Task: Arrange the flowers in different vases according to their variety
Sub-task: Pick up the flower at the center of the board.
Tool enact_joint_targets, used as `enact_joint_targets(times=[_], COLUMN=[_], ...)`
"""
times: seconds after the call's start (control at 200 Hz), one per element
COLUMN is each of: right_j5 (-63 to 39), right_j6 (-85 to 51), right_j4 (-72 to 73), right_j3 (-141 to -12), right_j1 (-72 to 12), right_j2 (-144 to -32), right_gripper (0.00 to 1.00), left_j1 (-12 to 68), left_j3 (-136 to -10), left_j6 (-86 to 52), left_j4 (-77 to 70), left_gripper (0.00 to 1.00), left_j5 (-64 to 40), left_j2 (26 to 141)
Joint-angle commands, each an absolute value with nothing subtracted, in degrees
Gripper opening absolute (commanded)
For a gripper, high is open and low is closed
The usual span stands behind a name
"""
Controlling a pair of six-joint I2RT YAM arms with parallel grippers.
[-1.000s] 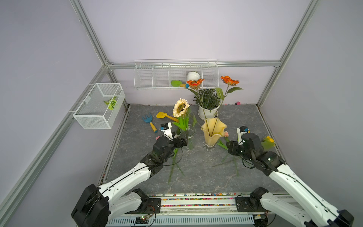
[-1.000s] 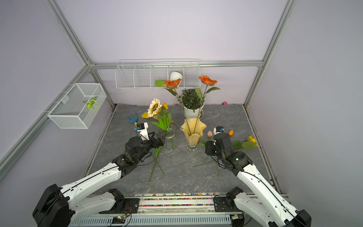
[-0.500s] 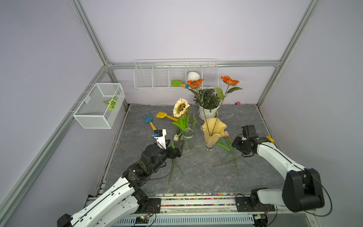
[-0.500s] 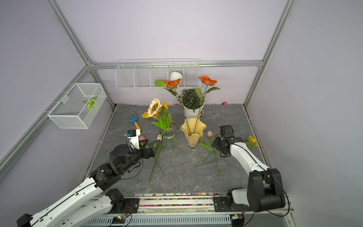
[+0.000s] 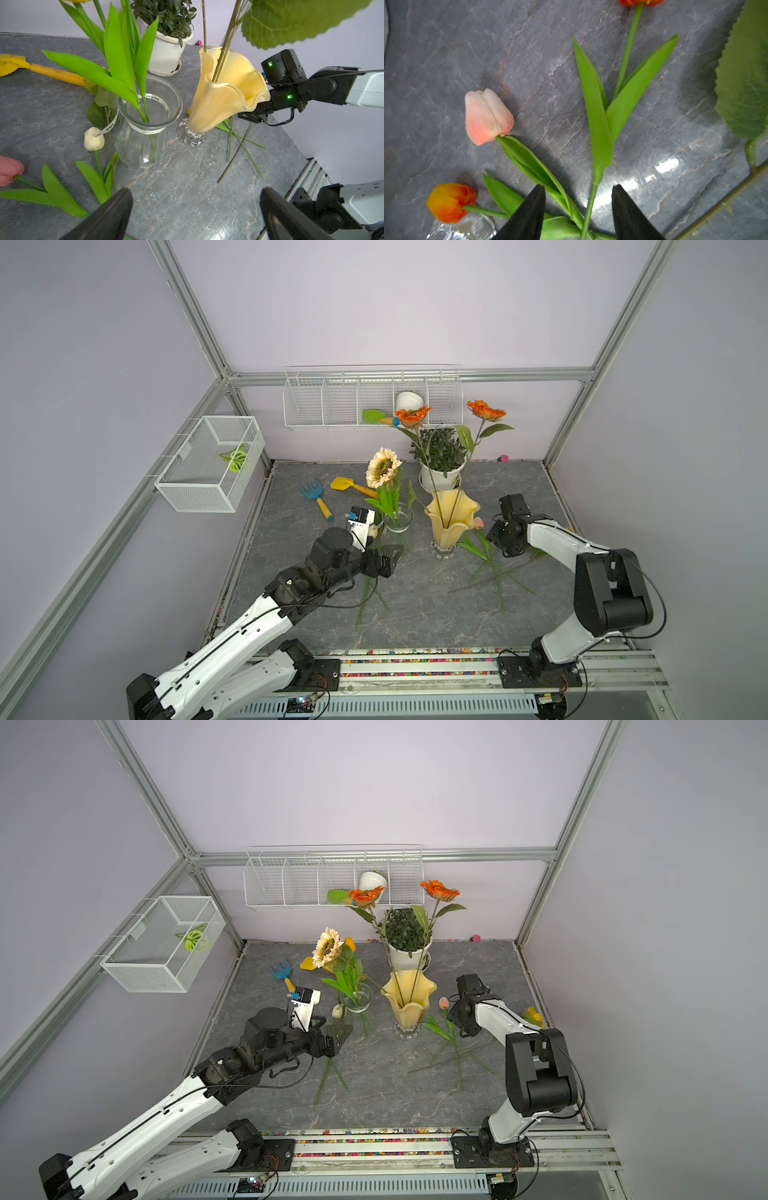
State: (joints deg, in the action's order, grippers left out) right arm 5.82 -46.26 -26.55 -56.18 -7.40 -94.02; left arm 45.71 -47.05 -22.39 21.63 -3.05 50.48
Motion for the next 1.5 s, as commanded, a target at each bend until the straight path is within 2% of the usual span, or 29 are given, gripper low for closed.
enact_joint_targets(times=[0.0,0.135,0.22,0.465,0.645,0.805,1.04,1.305,1.494], right_j5=[8.5,7.6,7.3,8.5,10.4,10.6,12.2,5.1,1.2], right_j6=[-47.7,-48.3,-48.6,-48.9,-48.0,-44.6,-37.0,-22.9,-12.9], right_j4=[-27.6,-26.5,-25.9,-25.1,-24.4,-24.9,-27.1,-25.3,-25.6], right_j3=[-56.8,-56.8,-56.9,-56.3,-55.7,-56.6,-57.0,-59.1,-65.5], right_j1=[-7.0,-7.0,-7.0,-7.0,-6.7,-6.4,-6.4,-7.0,-14.5], right_j2=[-96.5,-99.1,-100.5,-101.9,-100.1,-94.3,-76.0,-53.5,-43.0], right_gripper=[0.56,0.54,0.47,0.00,0.00,0.00,0.00,0.00,0.00], left_j1=[45.9,45.8,45.9,45.9,45.9,45.9,45.7,45.2,42.7], left_j3=[-47.8,-46.9,-47.2,-47.4,-47.2,-47.8,-47.9,-41.2,-34.1], left_j6=[-20.3,-20.0,-19.8,-19.6,-20.0,-22.8,-32.3,-42.5,-50.6], left_j4=[22.4,22.4,22.9,23.3,22.8,23.5,27.7,25.1,22.6], left_gripper=[1.00,1.00,1.00,1.00,1.00,1.00,1.00,1.00,1.00], left_j5=[-3.6,-2.7,-2.4,-2.2,-2.3,-1.3,1.3,-1.2,-2.8], left_j2=[49.1,48.0,47.8,48.0,47.9,47.8,49.8,47.6,44.1])
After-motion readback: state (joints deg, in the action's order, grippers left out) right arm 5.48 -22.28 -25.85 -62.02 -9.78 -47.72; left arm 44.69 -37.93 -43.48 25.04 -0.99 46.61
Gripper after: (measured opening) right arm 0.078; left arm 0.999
